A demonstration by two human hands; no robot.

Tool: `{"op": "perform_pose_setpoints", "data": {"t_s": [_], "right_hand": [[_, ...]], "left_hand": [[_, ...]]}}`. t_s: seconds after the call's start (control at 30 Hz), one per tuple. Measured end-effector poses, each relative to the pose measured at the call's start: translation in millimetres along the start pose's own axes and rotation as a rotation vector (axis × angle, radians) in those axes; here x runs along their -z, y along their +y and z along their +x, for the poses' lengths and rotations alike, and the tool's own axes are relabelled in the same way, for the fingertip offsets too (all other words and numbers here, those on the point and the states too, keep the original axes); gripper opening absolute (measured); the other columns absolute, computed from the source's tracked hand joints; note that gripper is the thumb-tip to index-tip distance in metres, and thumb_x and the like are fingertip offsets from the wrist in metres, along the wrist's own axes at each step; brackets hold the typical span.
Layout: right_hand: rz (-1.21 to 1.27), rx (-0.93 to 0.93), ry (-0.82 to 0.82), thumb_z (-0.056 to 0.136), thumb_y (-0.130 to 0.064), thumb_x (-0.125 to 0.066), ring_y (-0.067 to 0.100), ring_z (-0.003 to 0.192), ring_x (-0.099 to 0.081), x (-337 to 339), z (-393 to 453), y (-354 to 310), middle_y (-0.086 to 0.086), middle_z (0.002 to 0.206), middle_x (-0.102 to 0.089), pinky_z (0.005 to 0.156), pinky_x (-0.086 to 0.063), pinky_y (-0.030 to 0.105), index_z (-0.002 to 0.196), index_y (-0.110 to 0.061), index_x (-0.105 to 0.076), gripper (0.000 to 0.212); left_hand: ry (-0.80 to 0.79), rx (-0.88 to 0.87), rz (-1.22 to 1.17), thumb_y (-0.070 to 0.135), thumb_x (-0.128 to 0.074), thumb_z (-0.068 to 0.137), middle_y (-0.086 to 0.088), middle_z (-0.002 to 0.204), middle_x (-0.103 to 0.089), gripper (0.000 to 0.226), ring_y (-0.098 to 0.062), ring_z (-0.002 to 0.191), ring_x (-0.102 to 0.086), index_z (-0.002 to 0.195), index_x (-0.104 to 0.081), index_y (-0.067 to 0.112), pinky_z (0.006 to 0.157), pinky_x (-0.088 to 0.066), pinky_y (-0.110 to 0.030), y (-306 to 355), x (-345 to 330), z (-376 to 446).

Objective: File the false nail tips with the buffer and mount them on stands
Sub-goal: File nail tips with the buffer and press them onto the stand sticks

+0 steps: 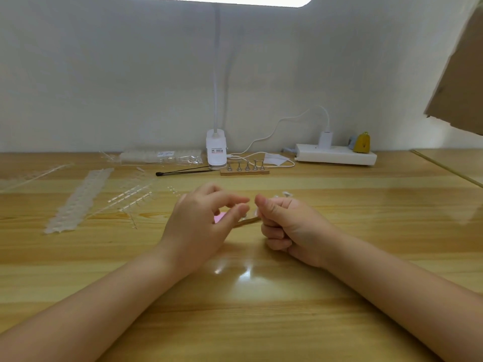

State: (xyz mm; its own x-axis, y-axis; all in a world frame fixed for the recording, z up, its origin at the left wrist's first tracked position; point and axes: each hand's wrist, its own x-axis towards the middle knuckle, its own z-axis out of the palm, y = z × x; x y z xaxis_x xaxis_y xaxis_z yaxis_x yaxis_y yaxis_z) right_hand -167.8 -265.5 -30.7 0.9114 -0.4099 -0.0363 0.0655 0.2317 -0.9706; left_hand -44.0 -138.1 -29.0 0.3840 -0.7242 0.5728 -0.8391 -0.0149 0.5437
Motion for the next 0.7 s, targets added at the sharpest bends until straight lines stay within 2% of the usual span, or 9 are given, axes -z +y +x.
{"op": "perform_pose_setpoints", "data": {"t_s": [0.07,0.17,0.23,0.27,0.33,0.4,0.5,0.6,0.7], "right_hand": [[-0.002,0.008,-0.011,0.075,-0.037,-0.063,0.006,0.043,-0.024,0.3,0.3,0.6,-0.006,0.051,-0.026,0.035,-0.021,0.014,0.057,-0.020,-0.061,0.025],[-0.005,-0.002,-0.023,0.076,-0.036,-0.063,0.006,0.043,-0.025,1.1,-0.4,0.0,-0.006,0.051,-0.027,0.035,-0.022,0.015,0.067,-0.015,-0.057,0.024],[-0.024,-0.014,-0.041,0.076,-0.037,-0.062,0.006,0.043,-0.025,1.0,-1.3,-0.4,-0.007,0.051,-0.028,0.035,-0.021,0.015,0.077,-0.010,-0.062,0.027],[-0.034,-0.020,-0.053,0.077,-0.037,-0.061,0.005,0.044,-0.025,0.9,-1.3,-0.7,-0.008,0.050,-0.029,0.036,-0.021,0.015,0.090,-0.003,-0.066,0.037],[-0.049,-0.033,-0.069,0.079,-0.037,-0.059,0.005,0.044,-0.025,0.7,-1.1,-1.6,-0.011,0.049,-0.031,0.036,-0.020,0.014,0.116,0.007,-0.060,0.058],[-0.060,-0.031,-0.085,0.080,-0.037,-0.057,0.004,0.044,-0.025,0.1,-1.4,-2.1,-0.014,0.047,-0.036,0.038,-0.018,0.015,0.121,0.009,-0.056,0.062],[-0.063,-0.015,-0.077,0.080,-0.038,-0.055,0.003,0.043,-0.025,-1.5,-2.5,-2.4,-0.014,0.046,-0.040,0.039,-0.016,0.015,0.116,0.007,-0.059,0.057],[-0.077,-0.010,-0.025,0.079,-0.040,-0.059,0.005,0.043,-0.026,-3.1,-2.9,-1.9,-0.010,0.049,-0.033,0.039,-0.018,0.016,0.088,-0.007,-0.064,0.034],[-0.081,-0.018,-0.003,0.080,-0.037,-0.062,0.007,0.044,-0.028,-3.6,-4.1,-2.2,-0.006,0.051,-0.030,0.038,-0.020,0.016,0.065,-0.016,-0.066,0.026]], "left_hand": [[-0.006,-0.019,-0.123,0.044,-0.060,0.079,0.012,0.083,-0.058,0.027,-0.015,0.077,-0.056,0.097,-0.074,0.029,0.079,-0.045,-0.041,7.9,-2.6,-2.6],[0.004,-0.005,-0.224,0.037,-0.064,0.077,0.005,0.082,-0.061,0.018,-0.017,0.076,-0.057,0.091,-0.074,0.032,0.073,-0.046,-0.033,11.5,-4.8,-3.6],[-0.006,0.014,-0.268,0.036,-0.065,0.077,0.003,0.083,-0.062,0.016,-0.018,0.078,-0.058,0.090,-0.074,0.032,0.071,-0.047,-0.027,10.1,-5.1,-3.7],[-0.011,0.016,-0.278,0.036,-0.066,0.077,0.004,0.083,-0.062,0.018,-0.017,0.078,-0.058,0.091,-0.075,0.030,0.070,-0.046,-0.022,9.5,-5.4,-4.0],[-0.017,0.020,-0.292,0.037,-0.068,0.074,0.007,0.082,-0.061,0.024,-0.013,0.077,-0.058,0.094,-0.076,0.026,0.068,-0.044,-0.014,9.3,-6.3,-5.2],[-0.008,0.028,-0.307,0.039,-0.070,0.072,0.009,0.081,-0.060,0.027,-0.010,0.074,-0.056,0.094,-0.077,0.025,0.068,-0.043,-0.012,9.9,-6.6,-6.3],[0.029,0.016,-0.277,0.041,-0.071,0.069,0.009,0.081,-0.061,0.027,-0.010,0.071,-0.057,0.090,-0.076,0.026,0.067,-0.043,-0.012,10.0,-7.3,-6.9],[0.090,-0.008,-0.200,0.048,-0.070,0.068,0.012,0.079,-0.062,0.027,-0.012,0.071,-0.057,0.084,-0.075,0.027,0.065,-0.044,-0.015,10.0,-7.1,-7.4],[0.156,-0.025,-0.074,0.061,-0.072,0.066,0.013,0.076,-0.060,0.037,-0.011,0.068,-0.055,0.075,-0.073,0.025,0.066,-0.046,-0.030,5.9,-4.8,-6.8]]}}
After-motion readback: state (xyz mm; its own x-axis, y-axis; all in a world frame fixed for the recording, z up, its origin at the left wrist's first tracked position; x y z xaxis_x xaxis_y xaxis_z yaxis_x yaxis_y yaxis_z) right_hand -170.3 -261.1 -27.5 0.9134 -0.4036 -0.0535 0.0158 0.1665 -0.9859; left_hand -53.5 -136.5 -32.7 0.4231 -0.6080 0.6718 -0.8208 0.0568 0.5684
